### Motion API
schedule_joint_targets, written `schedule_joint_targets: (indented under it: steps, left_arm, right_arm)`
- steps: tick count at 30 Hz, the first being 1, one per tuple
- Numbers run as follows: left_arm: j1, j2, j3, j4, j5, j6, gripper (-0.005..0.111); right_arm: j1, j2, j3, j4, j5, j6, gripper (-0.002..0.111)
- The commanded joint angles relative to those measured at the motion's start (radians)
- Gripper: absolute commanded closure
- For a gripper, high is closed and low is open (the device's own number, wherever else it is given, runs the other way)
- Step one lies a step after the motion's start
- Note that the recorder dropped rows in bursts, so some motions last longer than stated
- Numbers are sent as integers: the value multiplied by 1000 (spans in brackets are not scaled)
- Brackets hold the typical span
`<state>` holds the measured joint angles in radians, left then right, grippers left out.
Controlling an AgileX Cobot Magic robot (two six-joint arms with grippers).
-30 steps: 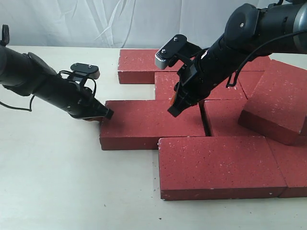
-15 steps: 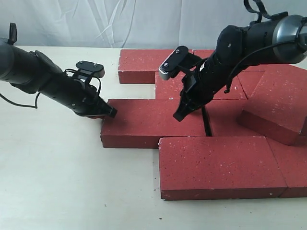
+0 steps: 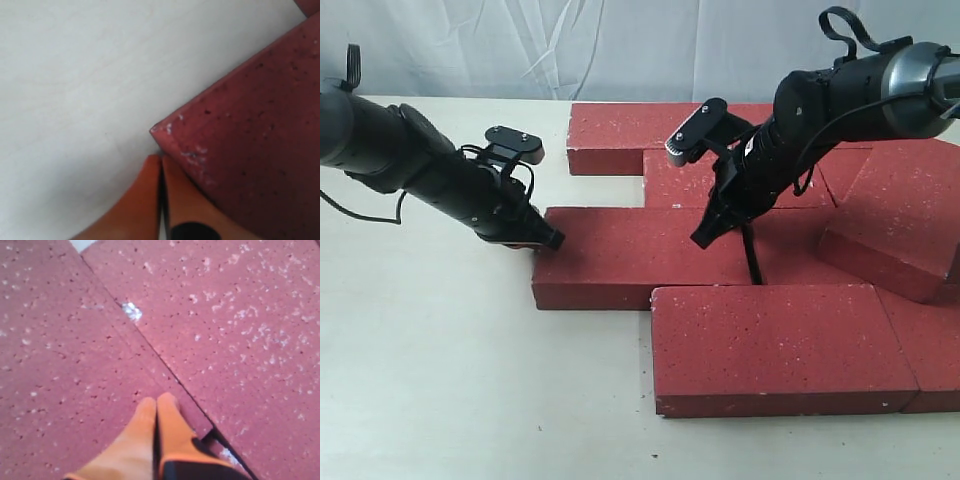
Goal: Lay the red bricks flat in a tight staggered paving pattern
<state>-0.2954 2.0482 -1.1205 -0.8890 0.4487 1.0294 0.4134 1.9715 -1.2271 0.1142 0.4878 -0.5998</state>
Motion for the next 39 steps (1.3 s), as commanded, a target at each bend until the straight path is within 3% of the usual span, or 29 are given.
schedule_joint_targets:
  steps: [1, 12, 20, 39]
  left_arm:
    - [-35, 22, -4, -21, 130, -1, 107]
    - [-35, 22, -4, -49, 74, -1, 107]
    - [-33, 22, -4, -31, 70, -1, 107]
    - [49, 22, -4, -8, 47, -27, 107]
  right_arm:
    - [-6, -1, 6, -36, -55, 31, 109]
    - [-4, -118, 6, 52, 129, 71, 109]
    - [-6, -102, 6, -14, 72, 81, 109]
    - [-6, -125, 6, 18, 56, 81, 109]
